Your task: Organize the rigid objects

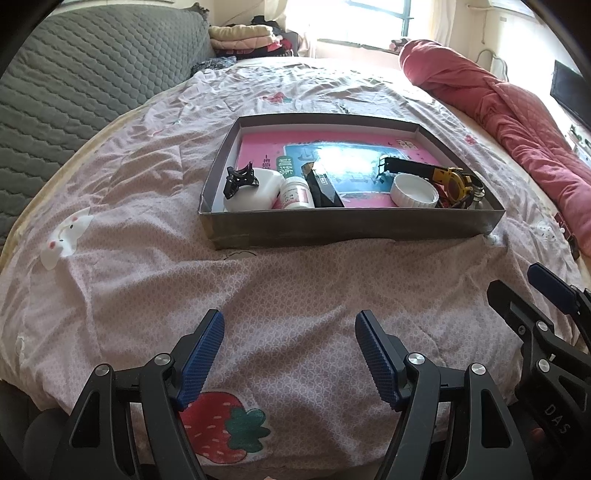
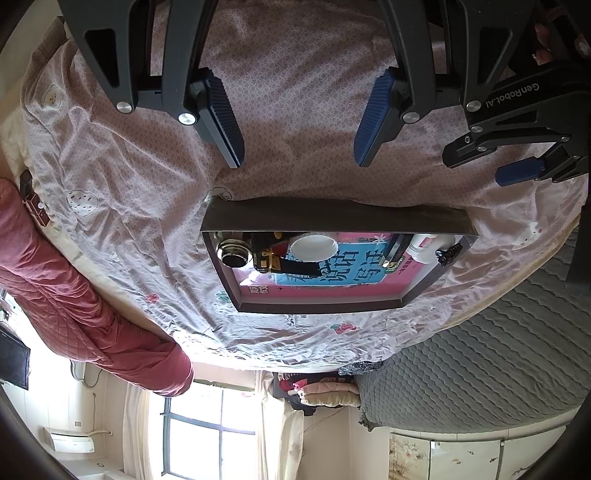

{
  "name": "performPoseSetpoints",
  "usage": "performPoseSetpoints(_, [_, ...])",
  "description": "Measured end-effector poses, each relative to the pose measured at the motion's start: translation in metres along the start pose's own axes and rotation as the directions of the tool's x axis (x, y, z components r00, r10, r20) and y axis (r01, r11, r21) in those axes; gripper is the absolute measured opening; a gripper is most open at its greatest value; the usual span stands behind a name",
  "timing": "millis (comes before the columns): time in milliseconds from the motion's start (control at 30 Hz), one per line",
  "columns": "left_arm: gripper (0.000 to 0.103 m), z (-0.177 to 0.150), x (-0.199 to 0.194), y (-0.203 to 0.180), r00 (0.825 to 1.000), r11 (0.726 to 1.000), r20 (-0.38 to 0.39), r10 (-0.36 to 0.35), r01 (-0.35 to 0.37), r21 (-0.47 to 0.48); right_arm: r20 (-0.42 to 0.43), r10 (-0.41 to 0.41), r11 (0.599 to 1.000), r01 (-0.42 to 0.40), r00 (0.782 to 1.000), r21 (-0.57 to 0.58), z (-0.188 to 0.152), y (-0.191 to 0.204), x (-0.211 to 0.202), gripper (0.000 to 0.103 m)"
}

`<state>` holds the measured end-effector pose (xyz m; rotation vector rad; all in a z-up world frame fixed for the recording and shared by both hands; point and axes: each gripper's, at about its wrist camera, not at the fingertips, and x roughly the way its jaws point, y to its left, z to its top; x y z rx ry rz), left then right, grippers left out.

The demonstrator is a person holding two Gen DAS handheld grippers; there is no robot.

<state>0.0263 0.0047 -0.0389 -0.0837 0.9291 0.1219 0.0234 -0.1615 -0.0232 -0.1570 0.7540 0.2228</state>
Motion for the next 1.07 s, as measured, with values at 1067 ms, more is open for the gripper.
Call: performPoseSetpoints(1067, [0.075, 0.0011, 0.0013, 0.0007, 1.000, 1.000, 0.005, -0.002, 0.002, 0.004, 0.001, -0.001, 1.000, 0.001, 1.000, 0.005, 0.0007, -0.0017, -0.0012, 0.061])
